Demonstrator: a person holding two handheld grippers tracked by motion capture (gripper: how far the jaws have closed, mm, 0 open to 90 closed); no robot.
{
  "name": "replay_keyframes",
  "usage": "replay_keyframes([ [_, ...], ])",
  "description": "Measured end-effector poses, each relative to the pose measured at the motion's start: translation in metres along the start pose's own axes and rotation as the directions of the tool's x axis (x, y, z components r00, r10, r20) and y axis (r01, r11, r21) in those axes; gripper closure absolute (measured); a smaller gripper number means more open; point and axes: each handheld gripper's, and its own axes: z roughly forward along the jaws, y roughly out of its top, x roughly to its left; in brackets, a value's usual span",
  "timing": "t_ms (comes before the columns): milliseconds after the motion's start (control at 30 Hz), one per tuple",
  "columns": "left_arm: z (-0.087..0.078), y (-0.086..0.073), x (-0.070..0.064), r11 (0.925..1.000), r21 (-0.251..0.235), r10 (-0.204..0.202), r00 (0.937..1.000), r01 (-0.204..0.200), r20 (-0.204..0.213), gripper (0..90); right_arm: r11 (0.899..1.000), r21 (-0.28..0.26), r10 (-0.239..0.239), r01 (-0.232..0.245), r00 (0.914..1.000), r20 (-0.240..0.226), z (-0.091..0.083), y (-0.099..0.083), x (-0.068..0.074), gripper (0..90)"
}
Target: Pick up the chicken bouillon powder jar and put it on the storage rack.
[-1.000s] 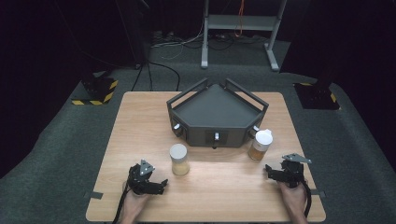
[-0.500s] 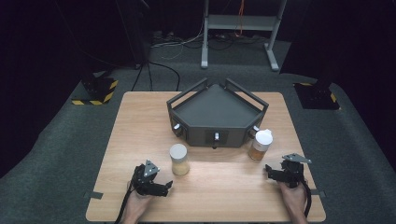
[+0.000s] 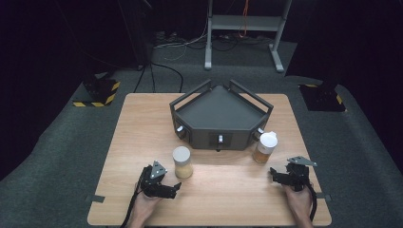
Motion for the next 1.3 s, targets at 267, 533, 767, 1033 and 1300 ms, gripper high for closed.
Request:
replay_keyframes([
  [267, 0.006, 0.004, -0.002, 0.9993, -0.034, -0.013, 0.9997, 0.013, 0.022, 2.1, 1.000, 0.000, 0.000, 0.000, 1.0000, 0.000, 0.000, 0.000, 0.000, 9.4],
  [533, 0.010, 0.012, -0.002, 0.9988, -0.046, -0.016, 0.9994, 0.017, 0.030, 2.9, 1.000, 0.000, 0.000, 0.000, 1.0000, 0.000, 0.000, 0.000, 0.000, 9.4],
  [767, 0.013, 0.019, -0.003, 0.9980, -0.060, -0.017, 0.9991, 0.020, 0.039, 3.9, 1.000, 0.000, 0.000, 0.000, 1.0000, 0.000, 0.000, 0.000, 0.000, 9.4],
  [1033, 0.019, 0.028, -0.003, 0.9976, -0.067, -0.017, 0.9989, 0.020, 0.043, 5.5, 1.000, 0.000, 0.000, 0.000, 1.0000, 0.001, 0.000, 0.000, 0.000, 9.4],
  [1300, 0.019, 0.034, -0.001, 0.9959, -0.084, -0.029, 0.9988, 0.032, 0.039, 8.1, 1.000, 0.000, 0.001, -0.001, 1.0000, 0.001, 0.000, 0.000, 0.000, 9.4],
])
